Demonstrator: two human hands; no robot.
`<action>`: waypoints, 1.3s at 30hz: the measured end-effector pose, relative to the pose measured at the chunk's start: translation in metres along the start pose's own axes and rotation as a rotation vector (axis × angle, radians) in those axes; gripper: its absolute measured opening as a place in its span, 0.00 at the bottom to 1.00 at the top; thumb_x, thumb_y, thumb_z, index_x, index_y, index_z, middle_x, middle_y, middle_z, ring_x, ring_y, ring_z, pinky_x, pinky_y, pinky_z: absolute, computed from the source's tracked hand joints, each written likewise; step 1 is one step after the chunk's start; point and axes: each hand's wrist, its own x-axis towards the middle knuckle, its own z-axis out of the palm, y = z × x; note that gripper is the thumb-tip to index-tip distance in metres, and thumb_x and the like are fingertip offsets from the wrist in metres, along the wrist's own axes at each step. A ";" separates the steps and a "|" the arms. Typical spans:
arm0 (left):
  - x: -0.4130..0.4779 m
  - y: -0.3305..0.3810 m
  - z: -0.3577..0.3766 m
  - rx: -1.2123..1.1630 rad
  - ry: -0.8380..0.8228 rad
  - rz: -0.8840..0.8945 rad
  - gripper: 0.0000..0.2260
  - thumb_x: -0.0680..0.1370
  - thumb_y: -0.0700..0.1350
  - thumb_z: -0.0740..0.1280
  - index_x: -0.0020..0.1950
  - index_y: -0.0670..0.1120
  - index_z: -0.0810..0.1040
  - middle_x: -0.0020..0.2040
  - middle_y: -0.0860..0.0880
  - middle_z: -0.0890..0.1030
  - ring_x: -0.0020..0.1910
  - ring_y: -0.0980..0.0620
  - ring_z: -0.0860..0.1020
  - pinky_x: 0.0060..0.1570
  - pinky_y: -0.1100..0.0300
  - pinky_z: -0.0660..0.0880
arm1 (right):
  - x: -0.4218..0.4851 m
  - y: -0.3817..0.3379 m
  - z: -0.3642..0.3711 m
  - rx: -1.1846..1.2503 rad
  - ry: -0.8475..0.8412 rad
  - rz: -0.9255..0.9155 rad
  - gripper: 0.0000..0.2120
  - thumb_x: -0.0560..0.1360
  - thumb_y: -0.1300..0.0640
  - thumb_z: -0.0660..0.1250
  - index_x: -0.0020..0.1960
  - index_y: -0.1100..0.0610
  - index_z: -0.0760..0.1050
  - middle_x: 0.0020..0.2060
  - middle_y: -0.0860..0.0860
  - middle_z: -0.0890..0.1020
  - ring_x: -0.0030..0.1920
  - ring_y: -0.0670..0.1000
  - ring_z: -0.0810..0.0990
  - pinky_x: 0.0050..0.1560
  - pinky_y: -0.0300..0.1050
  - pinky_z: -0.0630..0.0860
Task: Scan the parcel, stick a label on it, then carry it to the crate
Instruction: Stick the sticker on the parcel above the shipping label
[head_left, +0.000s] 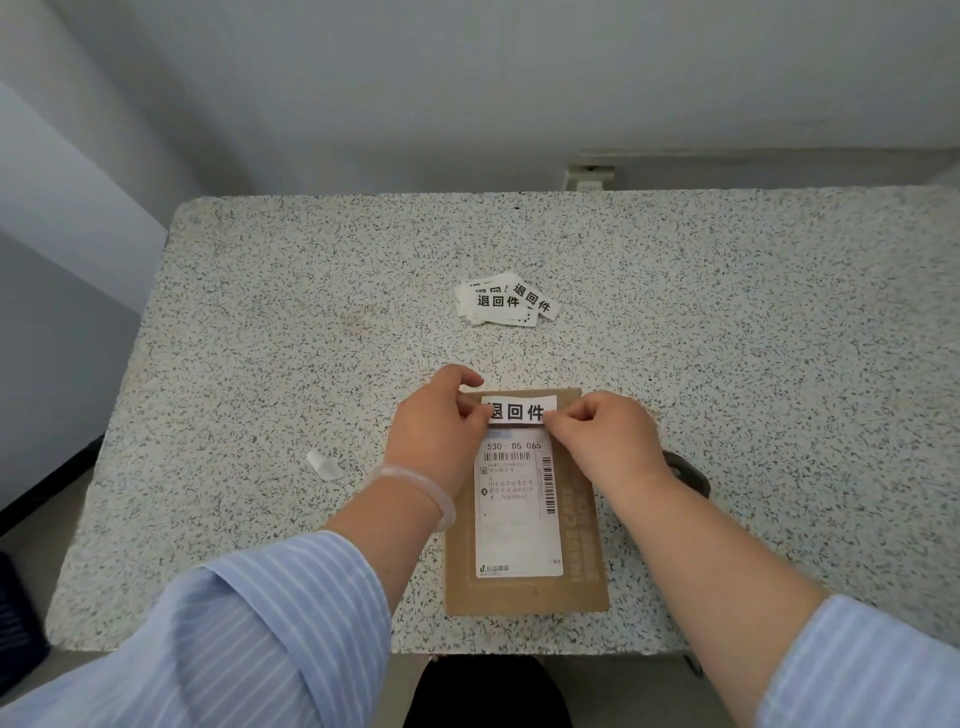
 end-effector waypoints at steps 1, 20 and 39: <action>0.001 0.000 0.000 0.017 0.002 0.009 0.10 0.77 0.44 0.66 0.56 0.52 0.74 0.39 0.56 0.79 0.38 0.62 0.77 0.32 0.69 0.70 | 0.000 -0.001 0.001 -0.016 0.001 -0.003 0.08 0.73 0.50 0.69 0.37 0.52 0.79 0.36 0.44 0.81 0.39 0.46 0.80 0.42 0.46 0.78; 0.014 -0.023 0.000 -0.035 0.030 -0.105 0.19 0.71 0.53 0.72 0.60 0.56 0.72 0.53 0.51 0.74 0.51 0.50 0.76 0.51 0.51 0.75 | 0.009 0.006 -0.003 0.166 -0.079 0.217 0.18 0.69 0.44 0.74 0.43 0.55 0.70 0.40 0.51 0.79 0.35 0.48 0.75 0.32 0.43 0.69; -0.009 -0.053 0.000 -0.249 -0.091 -0.064 0.31 0.74 0.59 0.66 0.74 0.63 0.57 0.71 0.53 0.66 0.63 0.52 0.71 0.58 0.50 0.73 | -0.010 0.045 0.004 0.266 0.024 -0.008 0.23 0.73 0.44 0.69 0.66 0.43 0.66 0.61 0.46 0.73 0.52 0.44 0.77 0.47 0.43 0.76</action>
